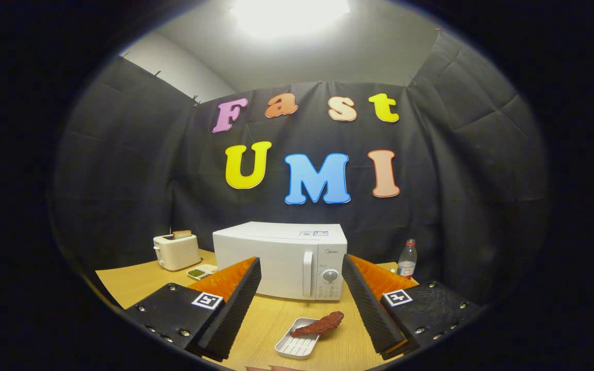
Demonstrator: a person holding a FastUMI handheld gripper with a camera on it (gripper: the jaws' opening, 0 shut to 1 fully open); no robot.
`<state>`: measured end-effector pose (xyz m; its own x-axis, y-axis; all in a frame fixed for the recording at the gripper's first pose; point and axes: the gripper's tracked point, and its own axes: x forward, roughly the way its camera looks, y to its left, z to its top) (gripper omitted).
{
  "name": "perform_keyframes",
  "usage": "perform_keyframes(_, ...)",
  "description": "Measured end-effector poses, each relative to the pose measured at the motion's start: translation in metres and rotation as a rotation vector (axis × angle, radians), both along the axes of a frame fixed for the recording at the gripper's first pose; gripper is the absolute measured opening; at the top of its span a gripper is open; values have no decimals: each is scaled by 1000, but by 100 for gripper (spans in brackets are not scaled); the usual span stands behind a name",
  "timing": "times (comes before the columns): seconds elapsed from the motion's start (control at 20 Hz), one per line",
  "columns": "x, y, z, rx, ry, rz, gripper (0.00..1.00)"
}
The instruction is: Open the microwave, put the food inside, and close the microwave door.
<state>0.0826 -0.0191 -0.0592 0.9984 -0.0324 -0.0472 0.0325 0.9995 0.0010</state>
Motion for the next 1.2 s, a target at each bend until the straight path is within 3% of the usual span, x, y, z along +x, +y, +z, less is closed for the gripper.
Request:
perform_keyframes(0.45, 70, 11, -43, 4, 34, 5, 97)
perform_keyframes(0.85, 140, 6, -88, -14, 71, -61, 97)
perform_keyframes(1.2, 183, 2, -137, -2, 159, -69, 97)
